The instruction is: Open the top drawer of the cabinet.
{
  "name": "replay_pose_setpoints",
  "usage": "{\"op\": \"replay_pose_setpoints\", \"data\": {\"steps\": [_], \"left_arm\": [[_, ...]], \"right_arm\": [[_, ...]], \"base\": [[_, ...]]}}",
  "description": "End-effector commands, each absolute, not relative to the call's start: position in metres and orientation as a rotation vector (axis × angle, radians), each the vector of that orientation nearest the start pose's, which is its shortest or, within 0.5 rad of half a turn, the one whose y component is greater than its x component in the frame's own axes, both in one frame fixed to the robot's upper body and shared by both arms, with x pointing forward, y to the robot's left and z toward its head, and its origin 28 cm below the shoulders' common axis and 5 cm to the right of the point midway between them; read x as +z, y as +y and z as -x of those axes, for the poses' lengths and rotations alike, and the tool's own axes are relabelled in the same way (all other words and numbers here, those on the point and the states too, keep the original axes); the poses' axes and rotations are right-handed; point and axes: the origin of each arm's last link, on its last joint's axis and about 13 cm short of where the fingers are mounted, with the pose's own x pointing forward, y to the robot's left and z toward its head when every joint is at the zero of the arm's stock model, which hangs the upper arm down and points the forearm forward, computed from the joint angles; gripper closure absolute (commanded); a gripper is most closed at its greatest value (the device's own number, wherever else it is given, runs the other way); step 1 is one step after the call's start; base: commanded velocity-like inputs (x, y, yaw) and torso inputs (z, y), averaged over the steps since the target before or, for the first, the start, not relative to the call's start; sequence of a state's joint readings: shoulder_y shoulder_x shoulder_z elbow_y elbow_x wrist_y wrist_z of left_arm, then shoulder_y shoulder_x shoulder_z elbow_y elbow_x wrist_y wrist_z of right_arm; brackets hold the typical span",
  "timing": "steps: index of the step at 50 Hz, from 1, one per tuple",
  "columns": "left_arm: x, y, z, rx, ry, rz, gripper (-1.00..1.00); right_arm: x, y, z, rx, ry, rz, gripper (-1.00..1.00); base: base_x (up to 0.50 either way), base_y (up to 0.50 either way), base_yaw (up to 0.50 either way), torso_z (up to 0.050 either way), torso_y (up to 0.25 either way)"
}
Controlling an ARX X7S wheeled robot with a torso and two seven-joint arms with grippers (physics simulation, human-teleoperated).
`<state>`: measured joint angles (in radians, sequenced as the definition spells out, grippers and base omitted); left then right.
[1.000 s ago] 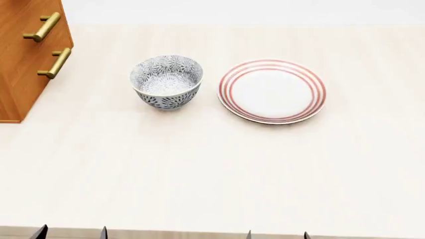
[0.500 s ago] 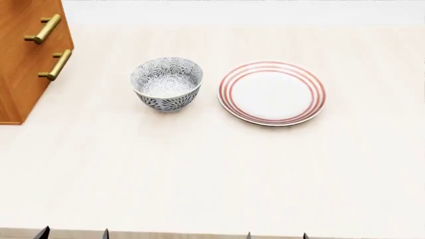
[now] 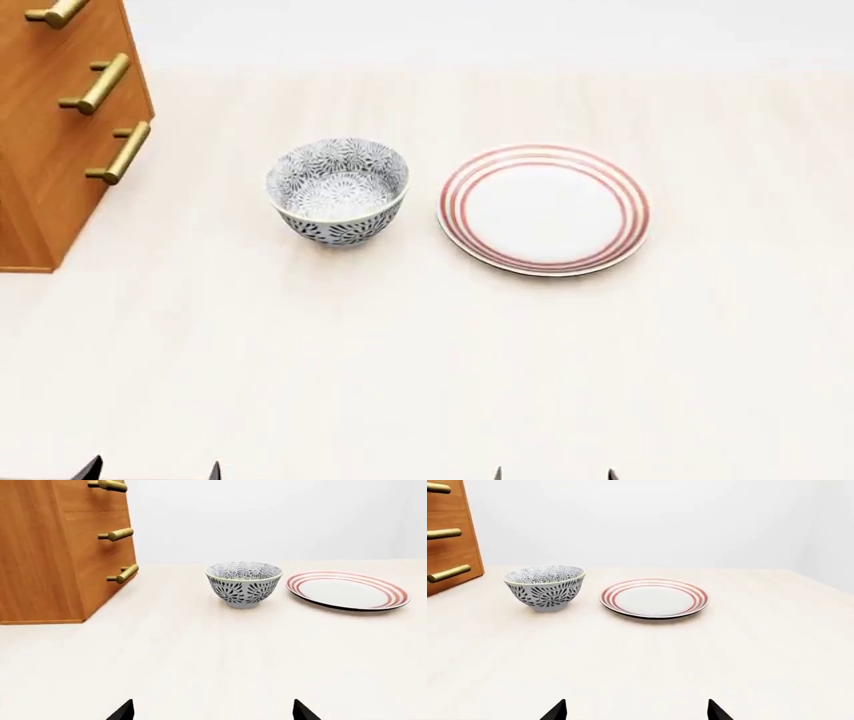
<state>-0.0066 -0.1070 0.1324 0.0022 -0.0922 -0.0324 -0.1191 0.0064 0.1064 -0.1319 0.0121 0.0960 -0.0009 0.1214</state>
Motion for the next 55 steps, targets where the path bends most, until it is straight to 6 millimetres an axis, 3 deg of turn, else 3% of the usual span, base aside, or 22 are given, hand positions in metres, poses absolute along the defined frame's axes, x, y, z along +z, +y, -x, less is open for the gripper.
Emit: {"op": "replay_pose_setpoints", "data": {"steps": [1, 21, 55], "left_arm": [[0.0110, 0.2045, -0.2102, -0.014, 0.029, -0.016, -1.00], [0.0133, 0.2047, -0.2113, -0.010, 0.023, -0.016, -1.00], [0.0113, 0.2047, -0.2107, -0.018, 0.035, -0.012, -1.00]], "right_arm": [[0.0111, -0.0952, -0.2098, 0.011, 0.013, 0.013, -1.00], [0.0119, -0.0952, -0.2108, 0.011, 0.011, 0.013, -1.00], [0.0103, -0.0939, -0.2102, 0.024, 0.014, 0.014, -1.00]], "base": [[0.00, 0.00, 0.00, 0.050, 0.000], [0.03, 0.00, 0.00, 0.042, 0.000], [0.50, 0.00, 0.00, 0.000, 0.000]]}}
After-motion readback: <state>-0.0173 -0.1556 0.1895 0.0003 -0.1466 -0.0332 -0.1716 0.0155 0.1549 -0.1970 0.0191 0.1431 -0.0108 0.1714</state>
